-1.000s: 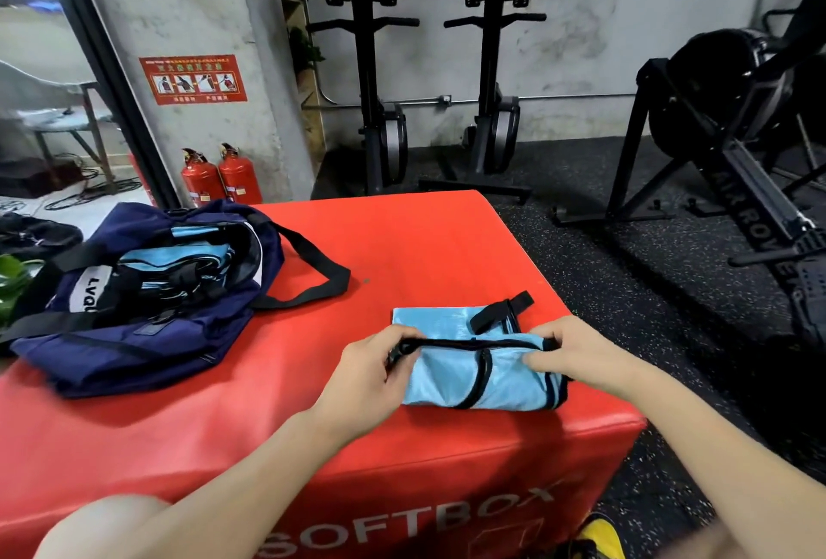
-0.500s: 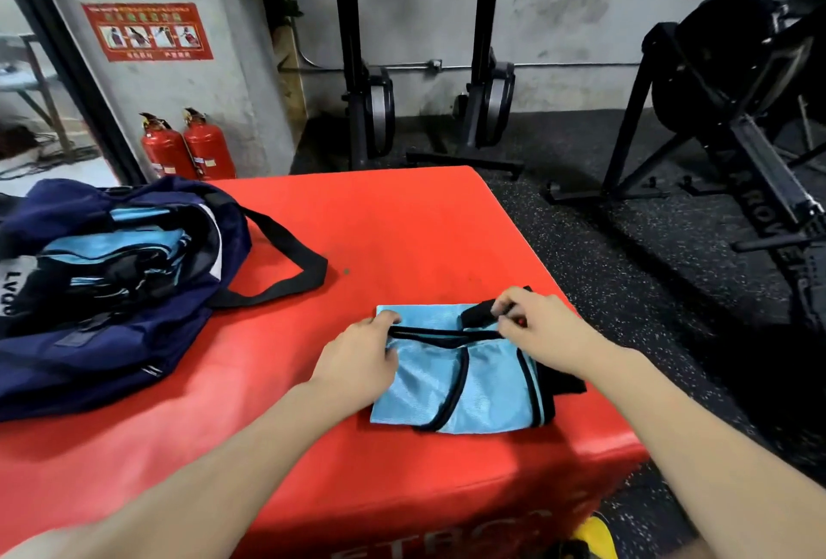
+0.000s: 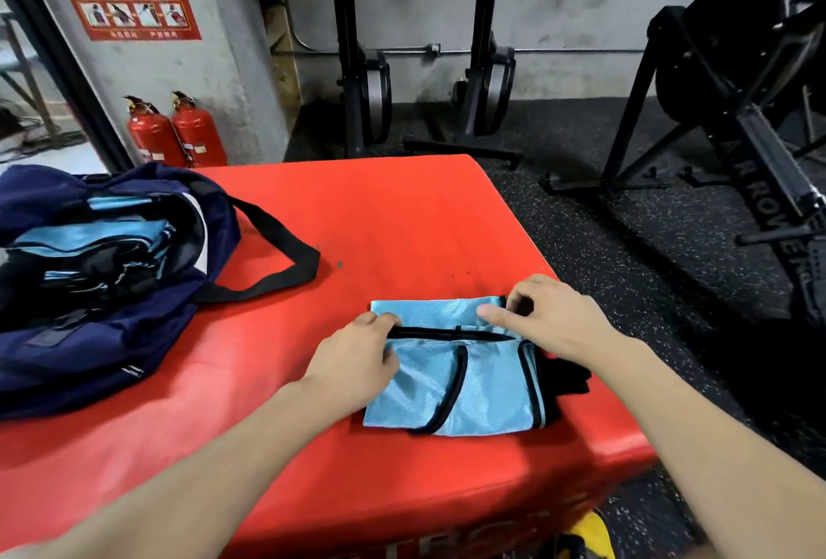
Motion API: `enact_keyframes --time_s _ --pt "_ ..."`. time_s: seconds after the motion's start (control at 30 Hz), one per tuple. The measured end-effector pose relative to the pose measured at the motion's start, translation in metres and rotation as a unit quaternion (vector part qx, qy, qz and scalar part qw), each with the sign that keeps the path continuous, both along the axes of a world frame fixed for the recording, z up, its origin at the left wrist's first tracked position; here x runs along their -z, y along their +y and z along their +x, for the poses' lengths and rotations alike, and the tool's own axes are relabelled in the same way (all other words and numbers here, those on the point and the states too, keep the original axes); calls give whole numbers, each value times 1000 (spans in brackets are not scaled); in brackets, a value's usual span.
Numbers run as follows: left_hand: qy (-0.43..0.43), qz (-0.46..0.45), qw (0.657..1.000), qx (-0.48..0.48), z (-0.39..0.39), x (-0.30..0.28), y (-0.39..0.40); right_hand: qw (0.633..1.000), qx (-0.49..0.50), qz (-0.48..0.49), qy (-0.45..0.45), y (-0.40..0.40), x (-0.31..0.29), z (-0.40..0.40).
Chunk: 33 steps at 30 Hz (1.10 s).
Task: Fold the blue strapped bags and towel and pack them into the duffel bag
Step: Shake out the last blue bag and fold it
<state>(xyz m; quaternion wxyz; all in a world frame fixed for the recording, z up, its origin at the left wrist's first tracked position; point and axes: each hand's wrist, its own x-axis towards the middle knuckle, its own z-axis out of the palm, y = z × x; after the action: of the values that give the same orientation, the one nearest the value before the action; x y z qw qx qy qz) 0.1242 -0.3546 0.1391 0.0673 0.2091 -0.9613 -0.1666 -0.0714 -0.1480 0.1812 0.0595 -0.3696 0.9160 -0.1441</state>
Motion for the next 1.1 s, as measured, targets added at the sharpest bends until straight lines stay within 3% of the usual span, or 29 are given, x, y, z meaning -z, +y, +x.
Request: enact_keyframes --time_s 0.1,0.2,0.23,0.37,0.53,0.67,0.83,1.1 --pt "0 -2 1000 -2 0 0 1 1000 -8 7 27 8 -4 -4" --pt "-2 -5 1000 -3 1 -1 3 982 -18 94 166 10 6 -7" --pt "-2 -5 1000 -4 2 -1 3 980 -51 86 171 9 11 -9" --pt "-8 -3 1000 -7 2 -3 6 984 -176 -5 35 5 19 -1" --pt "-12 2 1000 -5 3 -5 7 984 -120 -85 -98 6 17 14" --pt "-2 12 1000 -3 5 -7 6 986 -122 -24 -108 2 19 13" --pt "61 91 994 29 5 -12 -7 985 -78 -35 -148 -3 15 2" --pt "198 258 945 -24 -4 -45 -23 957 -82 -180 -213 -13 -23 -13"
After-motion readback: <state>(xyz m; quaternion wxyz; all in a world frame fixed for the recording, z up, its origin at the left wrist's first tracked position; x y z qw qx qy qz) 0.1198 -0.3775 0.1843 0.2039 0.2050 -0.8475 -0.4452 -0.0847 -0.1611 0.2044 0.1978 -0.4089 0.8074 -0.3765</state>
